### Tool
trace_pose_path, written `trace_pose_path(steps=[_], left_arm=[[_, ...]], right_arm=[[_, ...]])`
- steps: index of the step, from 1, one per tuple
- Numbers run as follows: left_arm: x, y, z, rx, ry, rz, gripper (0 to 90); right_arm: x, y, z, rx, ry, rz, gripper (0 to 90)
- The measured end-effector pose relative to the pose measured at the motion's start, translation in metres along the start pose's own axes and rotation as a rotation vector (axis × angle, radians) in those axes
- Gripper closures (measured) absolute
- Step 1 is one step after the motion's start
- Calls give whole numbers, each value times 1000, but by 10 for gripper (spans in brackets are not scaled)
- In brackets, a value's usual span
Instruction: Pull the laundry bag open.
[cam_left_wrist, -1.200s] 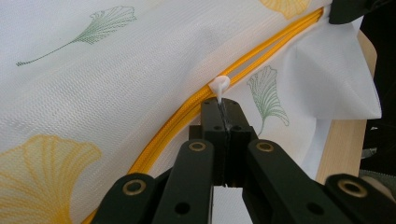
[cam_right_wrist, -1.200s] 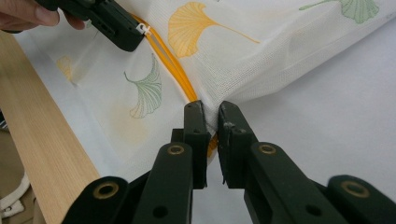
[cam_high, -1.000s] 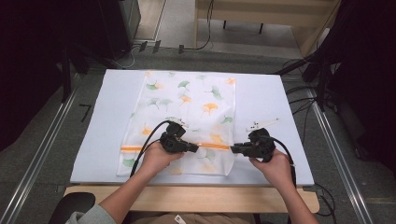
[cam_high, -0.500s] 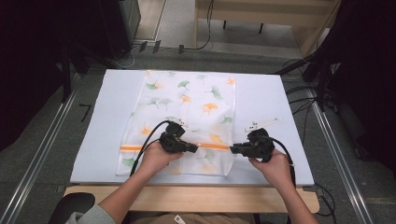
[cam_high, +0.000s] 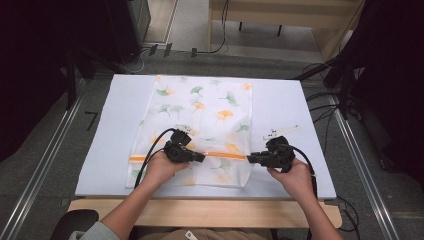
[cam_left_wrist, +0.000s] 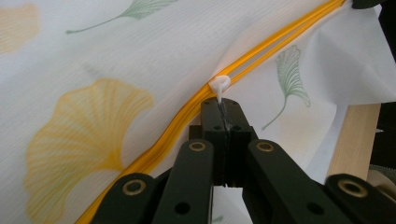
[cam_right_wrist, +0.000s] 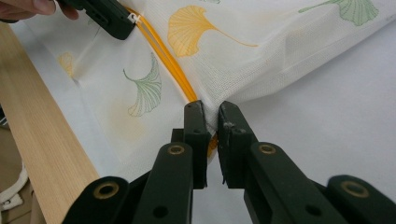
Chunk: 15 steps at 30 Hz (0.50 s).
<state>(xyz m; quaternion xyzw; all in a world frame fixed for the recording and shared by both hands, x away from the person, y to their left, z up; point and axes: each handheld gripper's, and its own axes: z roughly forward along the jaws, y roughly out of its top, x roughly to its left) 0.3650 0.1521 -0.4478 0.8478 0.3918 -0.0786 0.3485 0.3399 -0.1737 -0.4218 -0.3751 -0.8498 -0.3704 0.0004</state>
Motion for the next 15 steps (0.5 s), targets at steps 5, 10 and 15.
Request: trace_pose_path(steps=[5,10,15], left_arm=[[3,-3,-4,-4,12,-17,900],[5,-4,-5,-4,9,-15,900],[5,-4,-4,-2,4,-25,900]], right_arm=[[-3,0,-1,-5,4,-1,849],[-3,1,0,2,2,3,849],[-3,1,0,4,4,3,849]])
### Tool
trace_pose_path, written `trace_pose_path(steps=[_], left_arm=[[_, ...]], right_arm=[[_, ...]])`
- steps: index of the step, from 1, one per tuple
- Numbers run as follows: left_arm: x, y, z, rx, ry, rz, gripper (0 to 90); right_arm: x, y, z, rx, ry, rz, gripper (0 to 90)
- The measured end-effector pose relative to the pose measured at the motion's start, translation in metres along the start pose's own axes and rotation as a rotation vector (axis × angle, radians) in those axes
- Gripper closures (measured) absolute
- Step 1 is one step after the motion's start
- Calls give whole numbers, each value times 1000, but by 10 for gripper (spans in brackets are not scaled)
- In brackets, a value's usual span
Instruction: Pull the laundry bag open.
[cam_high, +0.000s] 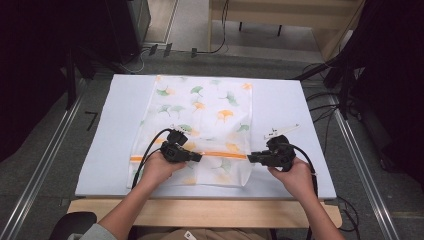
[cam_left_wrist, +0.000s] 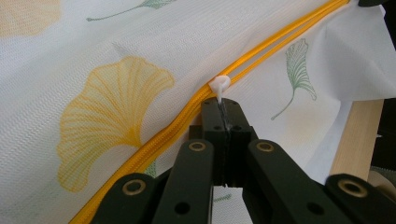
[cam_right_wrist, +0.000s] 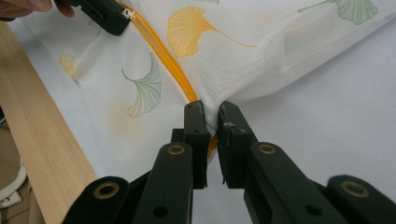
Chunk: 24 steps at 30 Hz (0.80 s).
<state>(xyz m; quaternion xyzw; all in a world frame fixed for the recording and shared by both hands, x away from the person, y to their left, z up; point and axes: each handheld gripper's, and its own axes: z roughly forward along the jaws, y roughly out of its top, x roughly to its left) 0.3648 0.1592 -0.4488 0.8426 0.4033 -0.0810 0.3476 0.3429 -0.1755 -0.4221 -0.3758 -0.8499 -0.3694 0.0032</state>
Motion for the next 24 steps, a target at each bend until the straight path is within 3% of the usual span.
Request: trace_pose_path(steps=[14,24], left_arm=[[1,-1,-1,0,-8,-7,900],[5,-4,-8,23,23,-7,900]], right_arm=[[0,0,0,0,1,-1,849],[0,0,0,0,-4,-3,849]])
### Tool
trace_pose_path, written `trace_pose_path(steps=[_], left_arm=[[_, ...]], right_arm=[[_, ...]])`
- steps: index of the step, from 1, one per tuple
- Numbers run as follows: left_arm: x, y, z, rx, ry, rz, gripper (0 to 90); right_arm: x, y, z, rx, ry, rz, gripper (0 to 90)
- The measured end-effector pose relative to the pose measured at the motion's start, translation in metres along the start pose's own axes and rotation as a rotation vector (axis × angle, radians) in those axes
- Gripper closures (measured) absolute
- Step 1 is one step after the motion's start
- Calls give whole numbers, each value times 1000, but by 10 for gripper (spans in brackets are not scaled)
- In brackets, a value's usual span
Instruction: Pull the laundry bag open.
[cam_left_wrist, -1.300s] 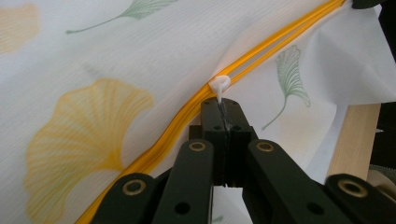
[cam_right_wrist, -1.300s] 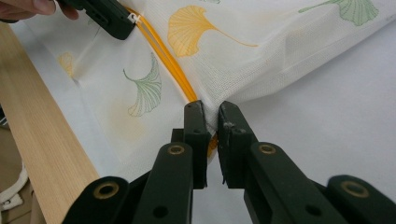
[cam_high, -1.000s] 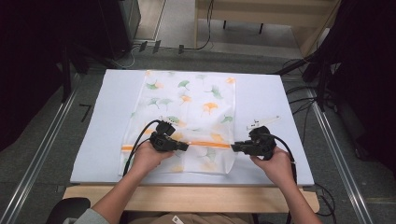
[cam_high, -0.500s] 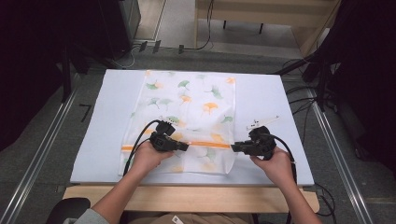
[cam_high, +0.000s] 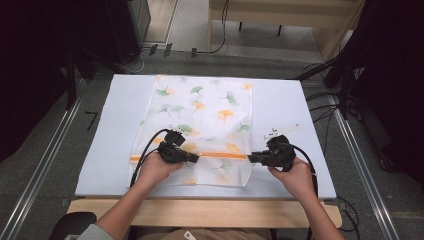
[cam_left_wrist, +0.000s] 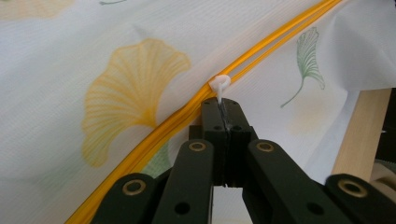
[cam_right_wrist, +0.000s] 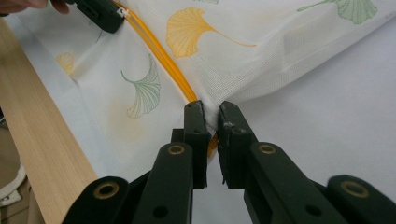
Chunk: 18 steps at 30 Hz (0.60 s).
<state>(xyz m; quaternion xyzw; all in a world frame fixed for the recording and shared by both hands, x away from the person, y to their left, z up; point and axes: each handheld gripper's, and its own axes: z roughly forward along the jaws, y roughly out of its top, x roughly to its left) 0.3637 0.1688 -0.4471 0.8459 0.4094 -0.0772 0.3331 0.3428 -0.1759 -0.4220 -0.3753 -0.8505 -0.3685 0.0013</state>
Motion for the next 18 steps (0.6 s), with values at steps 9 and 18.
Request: trace_pose_path(steps=[9,18], left_arm=[[-3,-10,-17,-26,59,42,900],[-1,-15,-14,-15,29,18,900]], right_arm=[[0,0,1,4,-3,0,849],[-1,-1,1,13,-9,4,849]])
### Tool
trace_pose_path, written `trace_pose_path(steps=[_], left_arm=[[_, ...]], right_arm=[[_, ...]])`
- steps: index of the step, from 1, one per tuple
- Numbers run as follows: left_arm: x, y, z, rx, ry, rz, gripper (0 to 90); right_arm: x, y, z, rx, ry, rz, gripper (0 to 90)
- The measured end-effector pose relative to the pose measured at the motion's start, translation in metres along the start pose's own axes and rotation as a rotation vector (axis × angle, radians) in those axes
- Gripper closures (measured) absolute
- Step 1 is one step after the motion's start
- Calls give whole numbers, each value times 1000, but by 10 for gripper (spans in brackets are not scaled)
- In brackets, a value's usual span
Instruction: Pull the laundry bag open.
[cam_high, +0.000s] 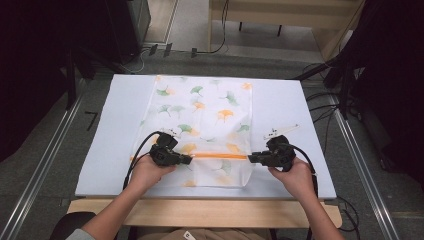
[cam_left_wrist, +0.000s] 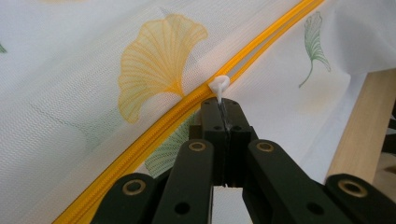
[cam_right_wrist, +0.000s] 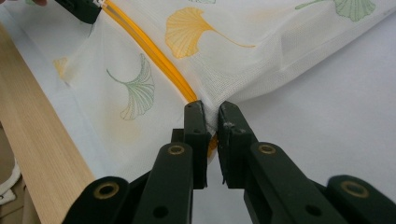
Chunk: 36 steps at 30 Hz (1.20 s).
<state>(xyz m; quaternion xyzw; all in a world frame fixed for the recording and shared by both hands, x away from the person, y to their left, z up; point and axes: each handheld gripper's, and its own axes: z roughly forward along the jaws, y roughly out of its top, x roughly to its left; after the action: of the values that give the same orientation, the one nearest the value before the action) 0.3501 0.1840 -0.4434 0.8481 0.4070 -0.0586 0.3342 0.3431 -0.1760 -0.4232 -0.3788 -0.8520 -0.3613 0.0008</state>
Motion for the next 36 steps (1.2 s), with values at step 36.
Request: trace_pose_path(steps=[36], left_arm=[[17,-13,-23,23,19,-47,900]], right_arm=[[-2,-1,0,-2,-6,0,849]])
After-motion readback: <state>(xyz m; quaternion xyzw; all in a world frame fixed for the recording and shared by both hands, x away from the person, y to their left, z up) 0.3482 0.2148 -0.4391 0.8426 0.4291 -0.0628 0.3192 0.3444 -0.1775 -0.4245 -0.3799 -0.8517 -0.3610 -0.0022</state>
